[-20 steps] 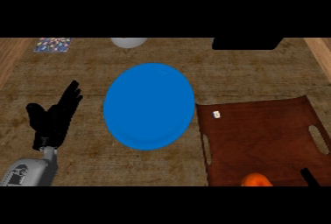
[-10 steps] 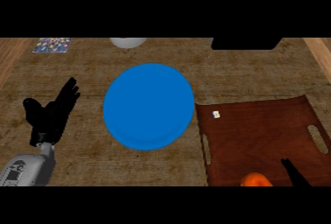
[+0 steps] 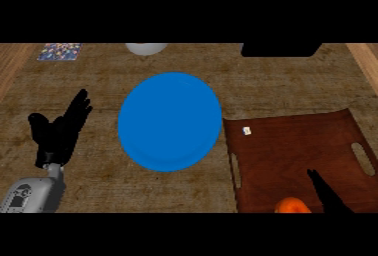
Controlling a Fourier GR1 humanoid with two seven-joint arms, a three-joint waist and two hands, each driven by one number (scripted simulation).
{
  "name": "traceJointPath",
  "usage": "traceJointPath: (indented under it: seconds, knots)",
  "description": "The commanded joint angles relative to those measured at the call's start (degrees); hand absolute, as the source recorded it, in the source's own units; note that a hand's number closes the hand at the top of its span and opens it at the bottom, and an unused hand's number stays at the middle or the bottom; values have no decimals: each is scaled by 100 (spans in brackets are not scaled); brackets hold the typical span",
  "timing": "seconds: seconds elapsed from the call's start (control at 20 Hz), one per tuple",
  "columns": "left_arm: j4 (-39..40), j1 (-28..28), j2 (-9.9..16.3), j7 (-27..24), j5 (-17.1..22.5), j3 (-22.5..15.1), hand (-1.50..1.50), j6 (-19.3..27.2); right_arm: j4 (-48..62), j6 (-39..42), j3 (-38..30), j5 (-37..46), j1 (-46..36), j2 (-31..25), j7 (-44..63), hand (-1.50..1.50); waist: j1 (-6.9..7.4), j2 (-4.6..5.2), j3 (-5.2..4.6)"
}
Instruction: Pick the squash from the tray and place it in the plate
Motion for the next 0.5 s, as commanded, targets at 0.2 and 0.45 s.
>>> traceJointPath:
  seconds: [0.2, 0.45]
  knots:
    - [-149, 254, -297, -125, -220, 44, 0, -74, 427, 146, 216, 523, -259, 338, 44, -150, 3, -3, 0]
    - [-94, -46, -418, 108, -373, 4, 0, 106, 421, 595, 683, 540, -370, 381, -44, 150, -2, -1, 0]
